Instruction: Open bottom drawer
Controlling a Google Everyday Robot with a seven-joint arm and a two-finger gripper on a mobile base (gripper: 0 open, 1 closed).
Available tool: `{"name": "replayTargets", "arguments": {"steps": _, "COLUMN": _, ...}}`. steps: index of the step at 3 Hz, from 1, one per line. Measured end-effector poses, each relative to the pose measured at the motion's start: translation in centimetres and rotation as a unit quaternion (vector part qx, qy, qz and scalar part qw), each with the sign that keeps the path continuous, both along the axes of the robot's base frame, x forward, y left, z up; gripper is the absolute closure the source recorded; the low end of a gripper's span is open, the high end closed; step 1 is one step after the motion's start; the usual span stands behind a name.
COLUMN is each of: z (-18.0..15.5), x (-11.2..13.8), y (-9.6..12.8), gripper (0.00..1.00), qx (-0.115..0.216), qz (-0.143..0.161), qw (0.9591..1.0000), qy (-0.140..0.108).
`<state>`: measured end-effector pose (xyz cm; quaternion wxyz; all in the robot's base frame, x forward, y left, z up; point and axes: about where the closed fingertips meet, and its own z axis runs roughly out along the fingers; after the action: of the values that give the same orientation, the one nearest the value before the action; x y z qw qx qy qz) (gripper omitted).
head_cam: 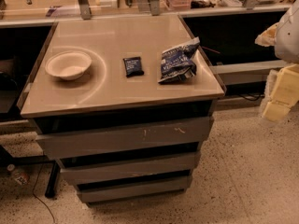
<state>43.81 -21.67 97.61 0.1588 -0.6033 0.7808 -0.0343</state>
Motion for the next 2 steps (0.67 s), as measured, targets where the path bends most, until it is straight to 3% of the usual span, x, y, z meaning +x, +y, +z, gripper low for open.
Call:
{"name": "replayTargets", "arguments": {"steps": 1, "z": 0.0, "x": 0.0, "y": 0.0, "gripper": 0.0, "qx": 0.0, "qz": 0.0, "qw": 1.0, "qy": 0.0}}
{"name": "replayTargets", "arguments": {"steps": 2, "z": -0.51, "x": 0.51, "y": -0.01, "gripper": 0.0, "qx": -0.02, "qz": -0.002, "qw": 0.9997, "qy": -0.013}}
